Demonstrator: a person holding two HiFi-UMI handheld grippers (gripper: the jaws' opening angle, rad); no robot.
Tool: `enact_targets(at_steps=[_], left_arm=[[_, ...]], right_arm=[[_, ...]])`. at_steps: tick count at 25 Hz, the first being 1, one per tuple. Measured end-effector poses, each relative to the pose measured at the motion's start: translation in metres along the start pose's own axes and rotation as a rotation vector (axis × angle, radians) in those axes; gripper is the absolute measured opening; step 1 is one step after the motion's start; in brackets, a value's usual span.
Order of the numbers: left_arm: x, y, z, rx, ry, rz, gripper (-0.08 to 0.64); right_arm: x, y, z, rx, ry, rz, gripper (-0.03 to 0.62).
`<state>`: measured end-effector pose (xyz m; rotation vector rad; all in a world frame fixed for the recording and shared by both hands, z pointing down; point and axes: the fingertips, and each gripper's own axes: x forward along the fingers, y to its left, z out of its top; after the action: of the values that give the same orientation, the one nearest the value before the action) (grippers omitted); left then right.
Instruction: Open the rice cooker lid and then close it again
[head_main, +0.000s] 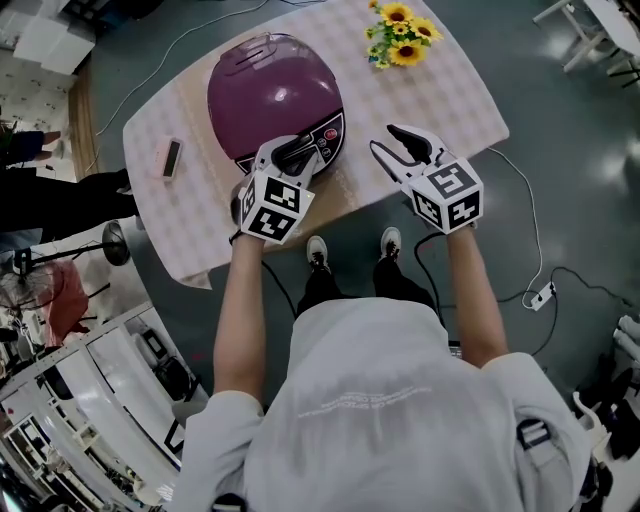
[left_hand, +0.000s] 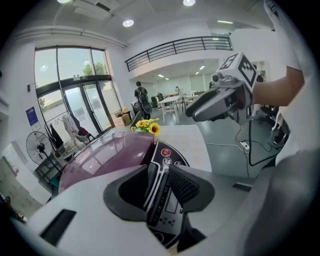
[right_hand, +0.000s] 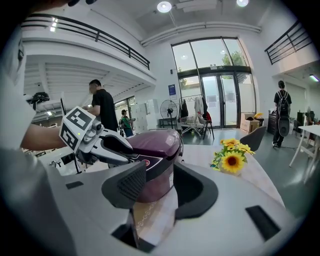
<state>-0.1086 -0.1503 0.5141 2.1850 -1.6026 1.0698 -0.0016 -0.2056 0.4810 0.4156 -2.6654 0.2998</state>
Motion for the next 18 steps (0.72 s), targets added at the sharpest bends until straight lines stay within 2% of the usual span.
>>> enact_targets(at_steps=[3,8,11,18], left_arm=[[0.002,0.000,0.000,0.007,-0.006,0.007,0.143],[-0.002,0.002,-0.001,0.033,-0.115,0.077,0.147],[-0.001,0.002,-0.002,0.038,-0.128,0.093,0.147],[-0.006,0.014,-0.002,-0.067,-0.153,0.084,0.147]], right_arm=[[0.000,-0.002,0.001,-0.002,-0.004,-0.004,0.186],[-0.002,-0.004,0.009,-0.016,-0.016,-0.009,0.185],[-0.005,-0.009,0.014,-0.028,-0.020,-0.020,0.184],[-0.009,-0.017,0.035,-0.060,-0.055,-0.035,0.183]])
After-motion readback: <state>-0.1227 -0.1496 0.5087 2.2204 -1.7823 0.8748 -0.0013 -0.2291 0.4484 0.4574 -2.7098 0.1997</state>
